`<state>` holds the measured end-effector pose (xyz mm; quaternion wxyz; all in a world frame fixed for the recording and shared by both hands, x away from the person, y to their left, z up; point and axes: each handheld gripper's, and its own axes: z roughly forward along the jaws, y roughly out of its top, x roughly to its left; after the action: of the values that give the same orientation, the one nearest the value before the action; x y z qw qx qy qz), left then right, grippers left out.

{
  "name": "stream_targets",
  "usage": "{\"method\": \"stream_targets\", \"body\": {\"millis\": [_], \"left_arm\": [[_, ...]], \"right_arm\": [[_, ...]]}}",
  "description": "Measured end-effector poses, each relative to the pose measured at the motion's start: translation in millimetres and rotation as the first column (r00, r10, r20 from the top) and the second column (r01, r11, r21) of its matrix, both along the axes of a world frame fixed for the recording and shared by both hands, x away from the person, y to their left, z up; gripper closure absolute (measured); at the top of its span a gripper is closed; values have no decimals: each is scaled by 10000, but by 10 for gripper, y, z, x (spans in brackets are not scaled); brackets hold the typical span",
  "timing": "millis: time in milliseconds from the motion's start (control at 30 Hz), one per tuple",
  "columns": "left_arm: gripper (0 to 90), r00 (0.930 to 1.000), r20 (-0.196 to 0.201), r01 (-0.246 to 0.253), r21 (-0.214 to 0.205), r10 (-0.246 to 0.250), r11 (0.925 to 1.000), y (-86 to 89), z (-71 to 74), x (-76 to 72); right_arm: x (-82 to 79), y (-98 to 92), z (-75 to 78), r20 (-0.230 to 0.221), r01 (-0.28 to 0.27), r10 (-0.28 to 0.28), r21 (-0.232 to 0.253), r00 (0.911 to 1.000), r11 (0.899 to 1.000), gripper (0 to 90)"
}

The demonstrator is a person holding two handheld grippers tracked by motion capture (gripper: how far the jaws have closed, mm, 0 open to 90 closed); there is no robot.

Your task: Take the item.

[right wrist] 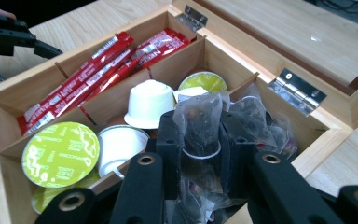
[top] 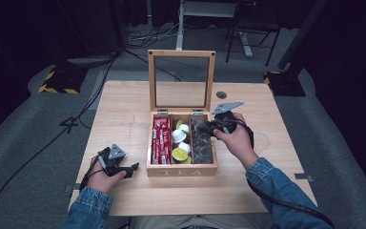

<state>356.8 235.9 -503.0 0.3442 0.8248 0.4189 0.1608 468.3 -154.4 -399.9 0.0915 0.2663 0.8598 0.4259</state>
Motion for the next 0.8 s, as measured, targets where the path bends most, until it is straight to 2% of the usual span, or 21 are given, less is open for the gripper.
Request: {"method": "stream_targets", "body": {"millis": [300,367,533,800], "left_arm": [[270,10000,5,18,-62,-18,10000,9,-4,9],[270,9999,33,110,40,-110,9999,21,1,18],[270,10000,6,-13,-16,13,10000,25,-2,33],[223,9997,-27,242,85,-242,9997,27,-1,63]], "right_arm": [[-85,-115,161,352,-12,4,219,9994,9998,731],[-119,-168,206,453,-6,-3,189,9990,9998,731],[-210,-339,307,713,181,-189,115,9973,9998,732],[-337,-663,424,1057,569,-563,-30,9928,9984,732]]}}
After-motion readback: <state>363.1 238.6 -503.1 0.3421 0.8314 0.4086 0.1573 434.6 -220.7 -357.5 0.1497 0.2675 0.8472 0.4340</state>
